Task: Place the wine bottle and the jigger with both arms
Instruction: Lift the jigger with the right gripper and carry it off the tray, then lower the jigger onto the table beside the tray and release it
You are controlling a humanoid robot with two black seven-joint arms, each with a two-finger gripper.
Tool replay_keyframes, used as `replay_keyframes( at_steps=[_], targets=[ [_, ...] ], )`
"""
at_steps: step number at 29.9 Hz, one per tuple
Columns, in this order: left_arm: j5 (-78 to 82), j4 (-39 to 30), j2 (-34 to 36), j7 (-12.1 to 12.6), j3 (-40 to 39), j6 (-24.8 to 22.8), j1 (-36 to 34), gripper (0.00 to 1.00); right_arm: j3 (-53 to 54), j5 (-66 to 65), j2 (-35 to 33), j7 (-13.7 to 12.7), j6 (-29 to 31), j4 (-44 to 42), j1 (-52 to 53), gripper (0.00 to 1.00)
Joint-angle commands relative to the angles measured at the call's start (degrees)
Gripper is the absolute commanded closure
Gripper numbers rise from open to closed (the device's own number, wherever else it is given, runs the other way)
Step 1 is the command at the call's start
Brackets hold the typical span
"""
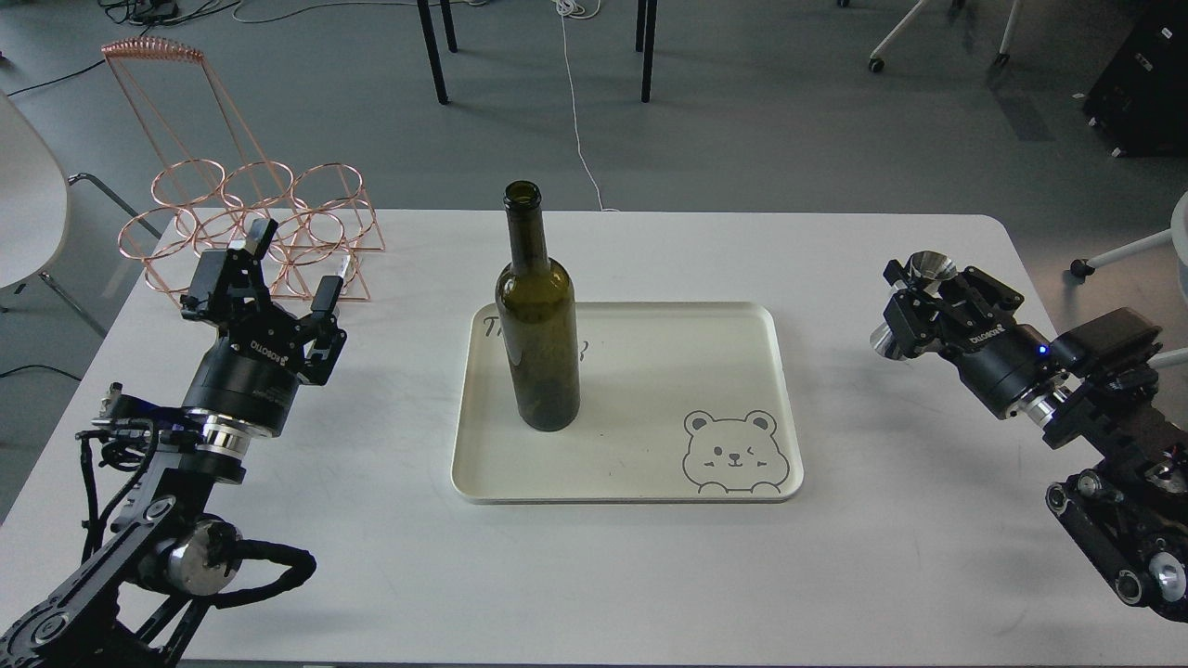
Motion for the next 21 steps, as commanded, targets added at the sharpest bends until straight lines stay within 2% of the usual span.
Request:
replay_keyframes(
  at_steps=[1, 21],
  targets=[
    [0.00, -0.14, 0.16, 0.00, 0.02, 0.06, 0.00, 0.02, 0.08, 0.00, 0.36, 0.00, -0.52, -2.87, -0.02, 0.69],
    [0.00, -0.66, 0.07, 0.00, 0.02, -0.03, 0.09, 0.02, -0.01, 0.00, 0.63, 0.00, -0.61, -5.25, -2.57, 0.68]
  ],
)
